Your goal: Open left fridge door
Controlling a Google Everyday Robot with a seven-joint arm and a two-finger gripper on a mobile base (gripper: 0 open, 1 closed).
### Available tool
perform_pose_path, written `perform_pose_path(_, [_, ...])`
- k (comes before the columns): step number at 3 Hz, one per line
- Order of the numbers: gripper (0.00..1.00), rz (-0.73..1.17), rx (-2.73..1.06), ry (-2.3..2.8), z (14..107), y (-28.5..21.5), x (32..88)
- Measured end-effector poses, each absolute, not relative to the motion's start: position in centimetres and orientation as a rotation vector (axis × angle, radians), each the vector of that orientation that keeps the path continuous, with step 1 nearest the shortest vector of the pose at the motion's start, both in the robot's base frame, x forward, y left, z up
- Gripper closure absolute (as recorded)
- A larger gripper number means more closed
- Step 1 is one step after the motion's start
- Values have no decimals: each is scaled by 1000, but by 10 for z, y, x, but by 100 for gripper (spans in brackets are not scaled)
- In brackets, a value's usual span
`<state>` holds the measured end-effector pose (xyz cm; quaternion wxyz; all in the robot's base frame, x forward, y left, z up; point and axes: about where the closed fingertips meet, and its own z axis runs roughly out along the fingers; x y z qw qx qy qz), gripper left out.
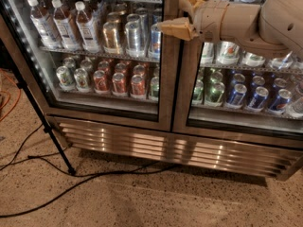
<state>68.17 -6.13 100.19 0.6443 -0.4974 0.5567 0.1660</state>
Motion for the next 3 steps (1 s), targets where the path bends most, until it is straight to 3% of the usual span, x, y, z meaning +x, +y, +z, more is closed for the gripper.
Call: perform_pose_path(3, [49,393,-1138,1252,1002,-63,683])
